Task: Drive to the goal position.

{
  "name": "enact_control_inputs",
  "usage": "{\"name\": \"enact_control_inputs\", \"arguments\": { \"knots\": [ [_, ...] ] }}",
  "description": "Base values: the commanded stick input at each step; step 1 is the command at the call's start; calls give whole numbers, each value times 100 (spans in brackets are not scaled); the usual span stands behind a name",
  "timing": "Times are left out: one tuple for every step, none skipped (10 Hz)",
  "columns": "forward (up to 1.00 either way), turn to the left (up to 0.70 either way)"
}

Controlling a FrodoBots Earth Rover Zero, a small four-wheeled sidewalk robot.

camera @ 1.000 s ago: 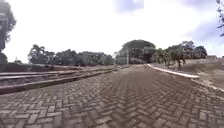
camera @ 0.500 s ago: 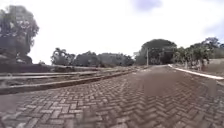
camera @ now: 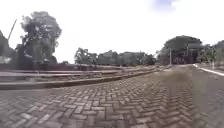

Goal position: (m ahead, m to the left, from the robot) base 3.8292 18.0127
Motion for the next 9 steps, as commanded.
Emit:
{"name": "enact_control_inputs", "arguments": {
  "knots": [
    [0, 45],
    [0, 45],
    [0, 45],
    [0, 45],
    [0, 45],
    [0, 45],
    [0, 45],
    [0, 45],
    [0, 45]
  ]
}}
